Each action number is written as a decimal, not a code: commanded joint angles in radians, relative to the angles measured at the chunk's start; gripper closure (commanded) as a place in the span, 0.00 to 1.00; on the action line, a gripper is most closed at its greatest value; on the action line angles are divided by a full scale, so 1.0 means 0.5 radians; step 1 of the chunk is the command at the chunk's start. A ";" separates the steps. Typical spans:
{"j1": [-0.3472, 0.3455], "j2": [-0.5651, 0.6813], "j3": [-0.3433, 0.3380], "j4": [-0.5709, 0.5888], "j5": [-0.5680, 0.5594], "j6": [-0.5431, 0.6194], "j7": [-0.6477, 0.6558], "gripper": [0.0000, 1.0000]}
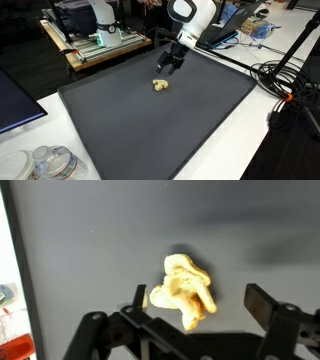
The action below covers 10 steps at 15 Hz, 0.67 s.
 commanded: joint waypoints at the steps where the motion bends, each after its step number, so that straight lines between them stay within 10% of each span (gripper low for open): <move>1: 0.039 0.139 -0.023 0.134 -0.114 -0.057 0.090 0.00; 10: -0.047 0.216 0.070 0.395 0.004 -0.297 -0.191 0.00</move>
